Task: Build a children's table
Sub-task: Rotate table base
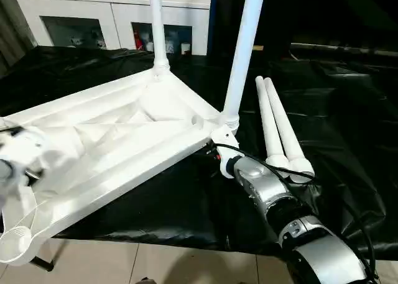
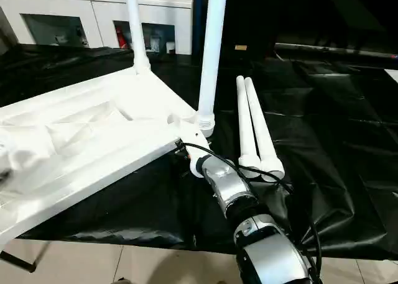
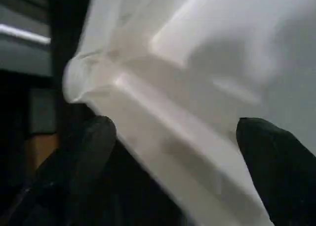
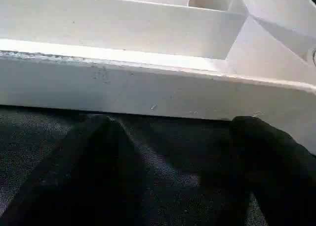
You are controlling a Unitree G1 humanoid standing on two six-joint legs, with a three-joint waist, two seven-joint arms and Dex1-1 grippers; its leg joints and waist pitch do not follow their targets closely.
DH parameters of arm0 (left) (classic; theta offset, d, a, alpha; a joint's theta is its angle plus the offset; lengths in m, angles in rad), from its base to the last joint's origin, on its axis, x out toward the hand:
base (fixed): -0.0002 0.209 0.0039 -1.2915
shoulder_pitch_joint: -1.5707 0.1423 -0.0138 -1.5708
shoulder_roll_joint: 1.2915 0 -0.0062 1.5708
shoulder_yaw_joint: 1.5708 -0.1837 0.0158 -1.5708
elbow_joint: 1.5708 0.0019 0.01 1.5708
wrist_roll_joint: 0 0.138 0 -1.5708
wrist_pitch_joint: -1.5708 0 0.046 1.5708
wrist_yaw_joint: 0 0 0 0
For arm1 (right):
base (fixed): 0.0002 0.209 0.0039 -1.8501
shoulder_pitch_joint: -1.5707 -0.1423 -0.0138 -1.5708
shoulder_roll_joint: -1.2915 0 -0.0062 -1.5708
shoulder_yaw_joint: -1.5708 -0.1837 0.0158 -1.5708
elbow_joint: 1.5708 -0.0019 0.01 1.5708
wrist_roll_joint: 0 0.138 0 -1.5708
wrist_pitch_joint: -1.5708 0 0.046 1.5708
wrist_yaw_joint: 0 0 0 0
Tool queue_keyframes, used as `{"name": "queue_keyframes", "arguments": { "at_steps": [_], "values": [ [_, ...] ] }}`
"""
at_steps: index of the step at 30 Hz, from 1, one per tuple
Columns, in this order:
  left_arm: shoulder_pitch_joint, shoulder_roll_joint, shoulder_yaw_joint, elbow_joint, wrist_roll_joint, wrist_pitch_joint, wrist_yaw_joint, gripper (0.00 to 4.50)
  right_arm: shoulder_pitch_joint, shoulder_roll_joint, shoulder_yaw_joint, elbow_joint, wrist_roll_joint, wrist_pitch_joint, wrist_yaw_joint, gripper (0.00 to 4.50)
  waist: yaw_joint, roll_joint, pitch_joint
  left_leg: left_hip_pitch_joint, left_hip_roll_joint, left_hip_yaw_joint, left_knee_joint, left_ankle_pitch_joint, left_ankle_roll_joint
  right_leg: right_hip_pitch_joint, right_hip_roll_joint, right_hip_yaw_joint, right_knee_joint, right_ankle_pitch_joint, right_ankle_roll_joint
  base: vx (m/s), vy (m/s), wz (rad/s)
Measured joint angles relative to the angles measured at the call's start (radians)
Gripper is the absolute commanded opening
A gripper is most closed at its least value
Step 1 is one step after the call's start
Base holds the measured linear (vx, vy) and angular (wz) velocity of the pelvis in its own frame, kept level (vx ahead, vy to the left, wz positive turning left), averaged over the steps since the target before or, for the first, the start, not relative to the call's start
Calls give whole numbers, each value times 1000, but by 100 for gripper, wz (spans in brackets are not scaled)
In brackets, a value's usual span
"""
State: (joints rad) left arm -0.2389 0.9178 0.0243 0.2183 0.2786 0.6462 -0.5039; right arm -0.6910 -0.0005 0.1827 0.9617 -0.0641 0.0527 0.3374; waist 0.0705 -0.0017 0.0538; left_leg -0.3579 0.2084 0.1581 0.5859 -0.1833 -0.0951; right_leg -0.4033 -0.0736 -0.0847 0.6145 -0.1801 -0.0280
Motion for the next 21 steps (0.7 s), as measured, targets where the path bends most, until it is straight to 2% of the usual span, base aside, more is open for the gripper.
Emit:
{"name": "queue_keyframes", "arguments": {
  "at_steps": [5, 10, 15, 21],
  "values": [
    [-1, 0, 3, 4, 4, -3, 44, 443, 0, 0, 0, 1, -8, -3, 1, 419, 1, -1, -1, 0, 0, 0, 0, 0, 0, 0, 0, 0, 0, 0, 0, 0, 0, 0],
    [13, 1, -12, 15, 10, -41, 15, 443, -3, 2, 0, 6, -9, -5, 2, 419, 0, -1, -1, 0, 0, 0, 0, 0, 0, 0, 0, 0, 0, 0, 0, 0, 0, 0],
    [15, 17, -35, 33, 24, -67, 6, 443, -13, 10, 1, 23, -10, -5, 3, 419, -5, 0, -1, 3, 0, 0, -1, 0, 0, 1, 0, 1, 1, 0, 0, 0, 0, 0],
    [13, 16, -29, 46, 26, -71, 40, 443, -13, 10, 1, 23, -10, -5, 11, 419, -8, 1, -1, 3, 0, -1, -1, 0, 0, 1, 0, 1, 2, 0, 0, 0, 0, 0]
  ]
}}
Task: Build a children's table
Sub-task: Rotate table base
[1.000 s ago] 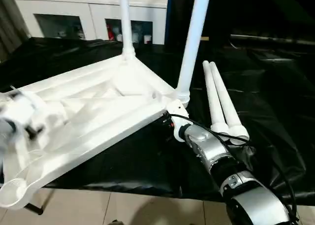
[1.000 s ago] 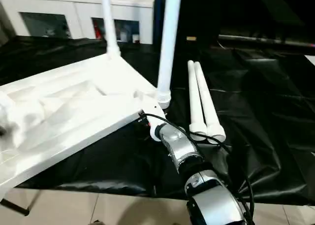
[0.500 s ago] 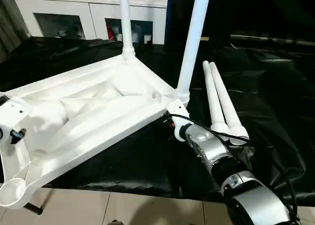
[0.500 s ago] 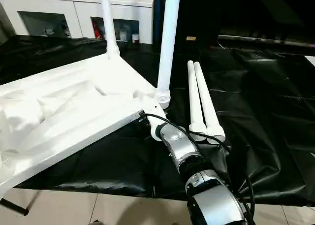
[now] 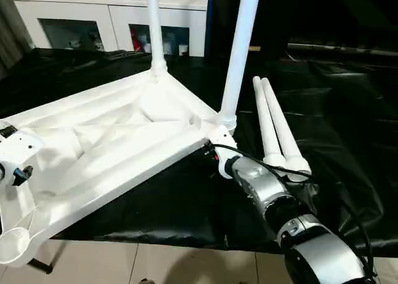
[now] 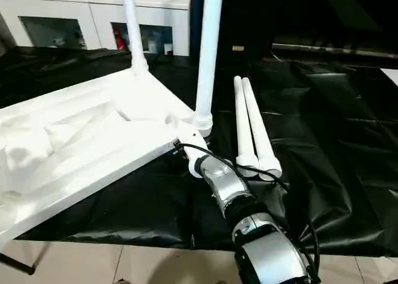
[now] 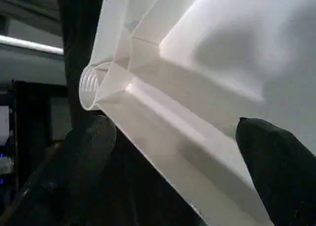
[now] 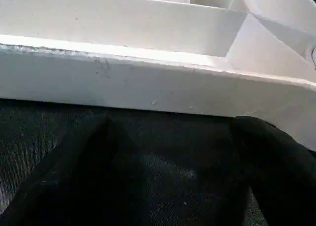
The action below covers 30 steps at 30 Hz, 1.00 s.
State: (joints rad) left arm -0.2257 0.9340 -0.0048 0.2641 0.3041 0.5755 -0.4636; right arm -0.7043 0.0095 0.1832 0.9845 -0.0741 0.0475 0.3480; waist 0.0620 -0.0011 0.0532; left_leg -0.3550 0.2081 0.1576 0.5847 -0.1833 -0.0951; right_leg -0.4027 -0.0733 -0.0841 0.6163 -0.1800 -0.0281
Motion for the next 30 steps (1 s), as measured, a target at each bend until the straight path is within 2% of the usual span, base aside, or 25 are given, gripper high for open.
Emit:
{"name": "queue_keyframes", "arguments": {
  "at_steps": [10, 19, 25, 30],
  "values": [
    [-13, 33, 30, 4, 4, 30, 4, 443, 0, -1, -1, 4, -1, -8, 2, 419, 0, -4, -1, -1, 0, 0, 1, 0, 0, 0, 0, 0, -1, 0, 0, 0, 0, 0],
    [53, 35, -22, 4, 1, 45, -83, 443, -1, 0, -3, 9, -2, -11, 1, 419, 0, -3, 0, -1, 0, 0, 0, 0, 0, 0, 0, 0, -1, 0, 0, 0, 0, 0],
    [54, 14, -19, -6, -30, 42, -121, 443, -1, -1, -4, 11, -2, -11, 1, 419, 2, -4, -1, -1, 0, 0, 1, 0, 0, 0, 0, 0, -1, 0, 0, 0, 0, 0],
    [53, -4, -5, -56, -83, 76, -170, 443, -2, 4, -11, 13, -2, -14, 10, 419, 11, -5, -2, -1, 0, 0, 1, 0, 0, 0, 0, 0, -1, 0, 0, 0, 0, 0]
  ]
}}
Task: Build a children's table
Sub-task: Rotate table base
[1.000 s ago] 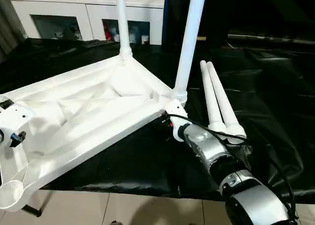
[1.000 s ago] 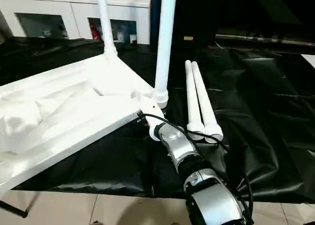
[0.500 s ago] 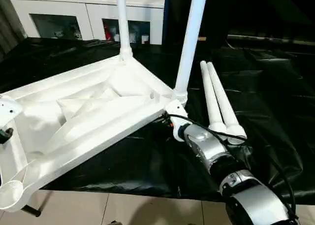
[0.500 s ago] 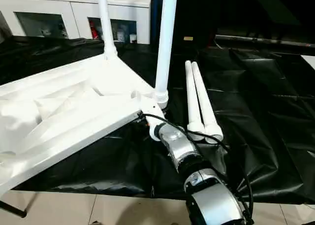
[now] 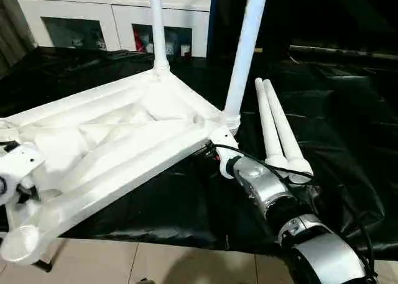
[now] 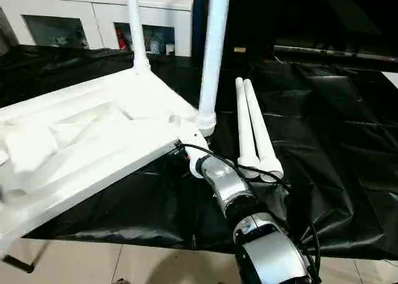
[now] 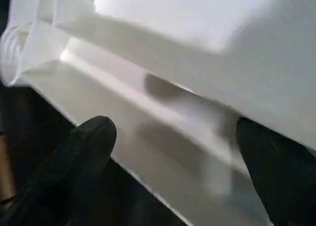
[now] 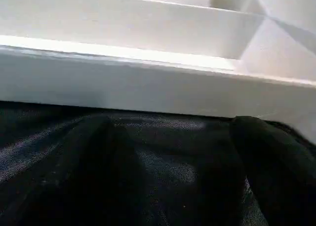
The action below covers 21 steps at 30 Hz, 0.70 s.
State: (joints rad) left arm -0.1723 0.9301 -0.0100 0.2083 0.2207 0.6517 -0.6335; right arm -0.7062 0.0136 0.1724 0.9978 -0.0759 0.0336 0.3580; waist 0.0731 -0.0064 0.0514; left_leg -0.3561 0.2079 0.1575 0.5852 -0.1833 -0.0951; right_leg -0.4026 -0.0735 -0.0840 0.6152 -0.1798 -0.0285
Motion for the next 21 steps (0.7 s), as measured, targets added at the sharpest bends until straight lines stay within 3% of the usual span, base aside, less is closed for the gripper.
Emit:
{"name": "queue_keyframes", "arguments": {
  "at_steps": [5, 11, 21],
  "values": [
    [20, -11, -13, -170, -96, 87, -145, 443, 0, 8, 1, 1, 0, -2, 20, 419, 16, -1, 0, 0, 0, 0, 0, 0, 0, 0, 0, 0, 0, 0, 0, 0, 0, 0],
    [46, -6, -65, -309, -169, 121, -259, 443, 0, 12, -2, 3, 1, -3, 41, 419, 14, -1, 0, 1, 0, 1, -1, 0, 0, 0, 0, 1, 1, 0, 0, 0, 0, 0],
    [40, -35, -90, -401, -189, 214, -290, 443, 1, 2, -10, 4, 1, -4, 90, 419, 14, 0, 0, 1, 0, 2, 0, 0, 0, 0, 0, 2, 0, 0, 0, 0, 0, 0]
  ]
}}
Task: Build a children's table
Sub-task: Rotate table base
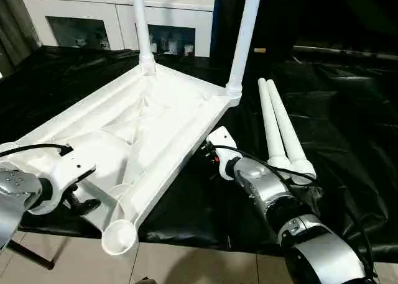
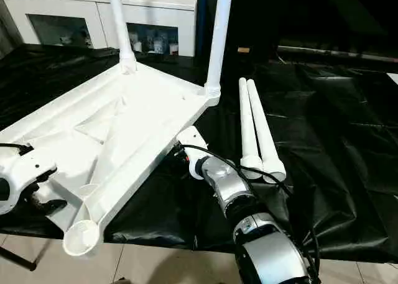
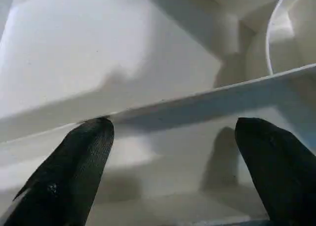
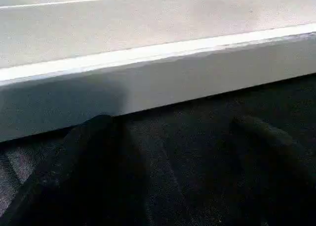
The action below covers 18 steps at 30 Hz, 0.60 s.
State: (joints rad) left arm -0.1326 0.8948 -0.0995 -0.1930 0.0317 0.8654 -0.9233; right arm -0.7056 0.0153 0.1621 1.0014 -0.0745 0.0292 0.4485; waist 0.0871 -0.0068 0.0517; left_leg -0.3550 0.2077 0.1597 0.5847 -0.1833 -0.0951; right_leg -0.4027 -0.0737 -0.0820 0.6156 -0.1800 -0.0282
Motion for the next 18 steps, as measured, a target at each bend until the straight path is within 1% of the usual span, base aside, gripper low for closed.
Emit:
{"name": "queue_keyframes", "arguments": {
  "at_steps": [5, 10, 14, 16, 18],
  "values": [
    [-34, -43, -16, 2, 2, 17, 24, 443, 0, -2, 0, 0, -8, -4, 1, 419, 1, 1, 1, 0, 0, 0, 0, 0, 0, 0, 0, 0, 1, 0, 0, 0, 0, 0],
    [-59, -42, -6, 33, -8, 8, 29, 443, 0, -7, -1, 0, -8, -11, 8, 419, 3, 3, 2, -1, 0, 0, 0, 0, 0, 0, 0, -1, 1, 0, 0, 0, 0, 0],
    [-77, -37, -2, 49, -24, 13, 20, 443, 0, -5, -1, 0, -9, -17, 12, 419, 0, 3, 2, -3, 0, -1, 1, 0, 0, -1, 0, -1, 0, 0, 0, 0, 0, 0],
    [-83, -29, 8, 46, -38, 12, 11, 443, 0, 0, 0, 0, -9, -19, 13, 419, 0, 3, 2, -3, 0, -1, 1, 0, 0, -1, 0, -1, 0, 0, 0, 0, 0, 0],
    [-111, -26, 32, 40, -46, 4, 14, 443, 0, 10, 3, 0, -9, -22, 17, 419, 0, 3, 2, -3, 0, -1, 0, 0, 0, -1, 0, -1, 0, 0, 0, 0, 0, 0]
  ]
}}
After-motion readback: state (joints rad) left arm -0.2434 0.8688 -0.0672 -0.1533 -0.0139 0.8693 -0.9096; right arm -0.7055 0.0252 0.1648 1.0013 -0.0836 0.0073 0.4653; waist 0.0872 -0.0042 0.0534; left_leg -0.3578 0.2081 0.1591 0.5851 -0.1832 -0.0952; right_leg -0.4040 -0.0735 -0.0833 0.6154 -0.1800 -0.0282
